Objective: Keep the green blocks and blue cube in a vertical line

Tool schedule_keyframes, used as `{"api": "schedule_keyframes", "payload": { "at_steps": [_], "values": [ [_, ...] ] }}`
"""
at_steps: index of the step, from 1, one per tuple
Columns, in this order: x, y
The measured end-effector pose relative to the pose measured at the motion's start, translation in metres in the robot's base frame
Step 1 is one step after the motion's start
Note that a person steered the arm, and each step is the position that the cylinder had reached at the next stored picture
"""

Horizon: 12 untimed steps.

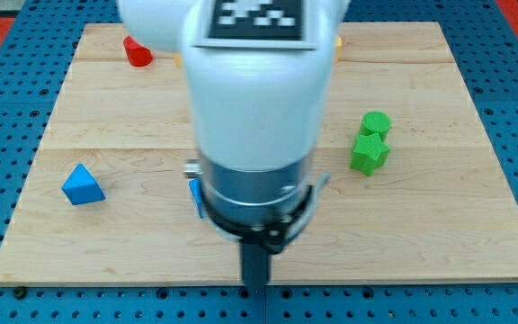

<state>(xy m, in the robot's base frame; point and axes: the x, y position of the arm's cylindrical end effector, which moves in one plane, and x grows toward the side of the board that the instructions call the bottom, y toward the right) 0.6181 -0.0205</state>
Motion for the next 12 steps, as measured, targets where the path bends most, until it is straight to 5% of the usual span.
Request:
{"api": "schedule_keyframes", "payload": {
  "at_steps": [2, 3, 5, 7, 12],
  "values": [
    [-0.055, -0.111],
    [-0.092, -0.116],
    [-0.110, 0.003],
    [-0.114, -0.032],
    [-0.131, 0.216]
  ]
}}
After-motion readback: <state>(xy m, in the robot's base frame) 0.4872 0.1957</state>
